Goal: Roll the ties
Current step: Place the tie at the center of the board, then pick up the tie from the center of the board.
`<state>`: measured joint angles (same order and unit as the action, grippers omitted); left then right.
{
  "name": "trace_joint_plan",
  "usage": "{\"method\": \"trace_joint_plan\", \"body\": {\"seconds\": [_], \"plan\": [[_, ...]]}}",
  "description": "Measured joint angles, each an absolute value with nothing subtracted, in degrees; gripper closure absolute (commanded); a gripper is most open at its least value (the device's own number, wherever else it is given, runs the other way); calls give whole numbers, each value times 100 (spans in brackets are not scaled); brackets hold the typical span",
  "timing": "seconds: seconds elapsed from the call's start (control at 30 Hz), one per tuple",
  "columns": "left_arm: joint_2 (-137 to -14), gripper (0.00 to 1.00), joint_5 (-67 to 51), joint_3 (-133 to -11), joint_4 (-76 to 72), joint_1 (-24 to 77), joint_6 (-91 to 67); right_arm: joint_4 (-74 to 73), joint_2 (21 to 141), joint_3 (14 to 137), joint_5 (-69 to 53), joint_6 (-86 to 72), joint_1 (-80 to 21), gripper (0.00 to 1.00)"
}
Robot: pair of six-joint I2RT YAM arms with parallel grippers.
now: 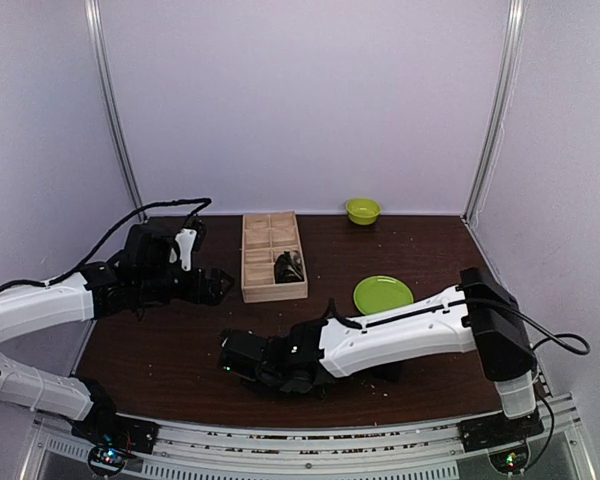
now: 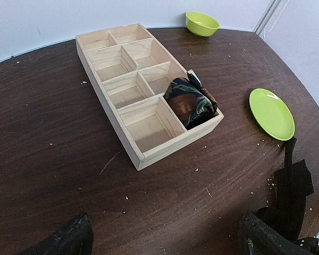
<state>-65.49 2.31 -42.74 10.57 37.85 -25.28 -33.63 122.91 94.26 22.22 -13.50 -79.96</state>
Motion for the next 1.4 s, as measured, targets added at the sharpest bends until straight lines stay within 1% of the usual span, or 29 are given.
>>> {"method": "trace_joint_plan", "body": {"seconds": [0.07, 0.2, 0.27, 0.33, 0.4, 0.47, 0.53, 0.67, 0.8, 0.87, 0.97, 1.03, 1.17, 1.2, 1.23, 1.27, 1.4], "plan": [[-6611, 8, 21, -4274, 1059, 3780, -2414, -3162, 11992, 9067, 1879, -1365, -7959, 24], [-6875, 17, -563, -4287, 1059, 3852, -2141, -2510, 10455, 7456, 738, -1551, -7629, 24], [-7131, 19, -768, -4368, 1090, 4027, -1997, -2178, 9539, 6670, 272, -1778, -7183, 25], [-7448, 19, -915, -4536, 1118, 4309, -1890, -1787, 8611, 5883, -152, -2119, -6589, 25], [-7832, 20, -978, -4838, 1194, 4674, -1787, -1516, 7953, 5280, -340, -2386, -6062, 24], [-8281, 21, -1024, -5227, 1271, 5052, -1702, -1476, 7485, 4807, -456, -2547, -5739, 24], [-8799, 21, -1046, -5710, 1396, 5411, -1636, -1608, 7214, 4497, -510, -2602, -5555, 23], [-9688, 22, -1013, -6396, 1629, 5824, -1616, -1874, 6893, 4130, -565, -2593, -5157, 23], [-10250, 23, -910, -6783, 2075, 5924, -1616, -2008, 6534, 3940, -565, -2587, -4827, 22], [-10442, 25, -869, -6956, 2259, 5968, -1619, -2023, 6429, 3933, -565, -2582, -4716, 22], [-10803, 38, -834, -7284, 2484, 6045, -1629, -2025, 6344, 3933, -563, -2547, -4609, 20], [-11043, 51, -790, -7452, 2613, 6088, -1636, -2047, 6324, 3935, -558, -2519, -4569, 19], [-11253, 86, -561, -7491, 2967, 6125, -1667, -2106, 6248, 3935, -552, -2438, -4550, 18], [-11244, 93, -436, -7491, 3048, 6125, -1675, -2110, 6211, 3935, -552, -2423, -4547, 18], [-11214, 98, -276, -7491, 3092, 6123, -1719, -2108, 6173, 3933, -552, -2416, -4547, 18], [-11159, 100, -121, -7491, 3144, 6123, -1715, -2099, 6130, 3933, -554, -2397, -4545, 18], [-10453, 100, 565, -7443, 3197, 6123, -1638, -1920, 5935, 3859, -602, -2370, -4543, 16]]}}
